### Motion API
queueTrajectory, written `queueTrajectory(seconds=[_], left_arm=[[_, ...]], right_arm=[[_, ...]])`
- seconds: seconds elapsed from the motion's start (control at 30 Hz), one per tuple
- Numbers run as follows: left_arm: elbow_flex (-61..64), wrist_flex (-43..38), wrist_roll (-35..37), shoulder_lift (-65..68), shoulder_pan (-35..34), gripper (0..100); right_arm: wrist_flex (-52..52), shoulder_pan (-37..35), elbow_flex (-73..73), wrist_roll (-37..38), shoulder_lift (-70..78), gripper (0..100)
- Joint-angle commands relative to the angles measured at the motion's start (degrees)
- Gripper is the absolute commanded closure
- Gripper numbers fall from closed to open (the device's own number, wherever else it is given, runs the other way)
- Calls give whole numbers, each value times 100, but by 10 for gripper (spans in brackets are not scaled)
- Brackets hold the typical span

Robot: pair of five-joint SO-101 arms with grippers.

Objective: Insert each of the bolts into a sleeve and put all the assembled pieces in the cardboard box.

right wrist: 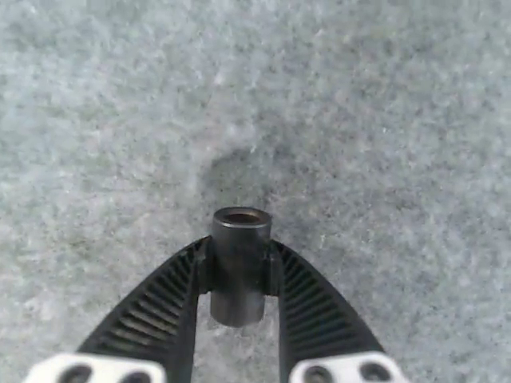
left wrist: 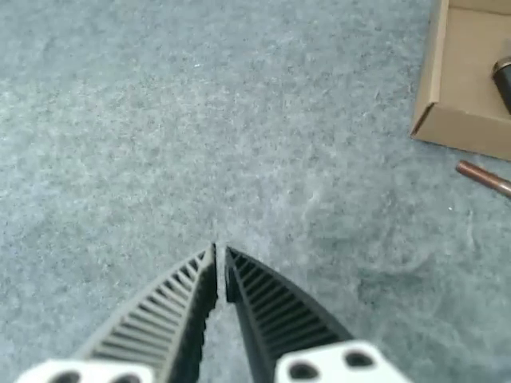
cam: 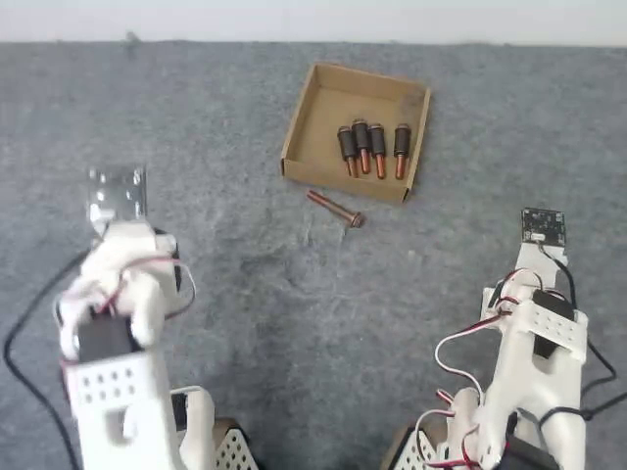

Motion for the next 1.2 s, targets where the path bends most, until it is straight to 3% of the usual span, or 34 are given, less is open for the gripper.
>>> queueTrajectory(seconds=[0.0,0.17,0.47,0.57,0.8,1.17], left_arm=[[-1086,0,-185,1398,193,988],[-1393,-9,-1257,2391,1073,988],[-1385,35,-4466,3481,2664,986],[-1446,114,-5143,3877,2980,940],[-2879,237,-5582,5433,3209,843],[-7037,1916,-5653,8598,3341,842]], right_arm=[[-84,48,-44,141,-251,990],[-189,48,-18,141,-251,990],[-207,48,9,141,-251,990],[-224,48,18,141,-251,990],[-303,48,35,141,-251,990],[-312,48,35,141,-251,990]])
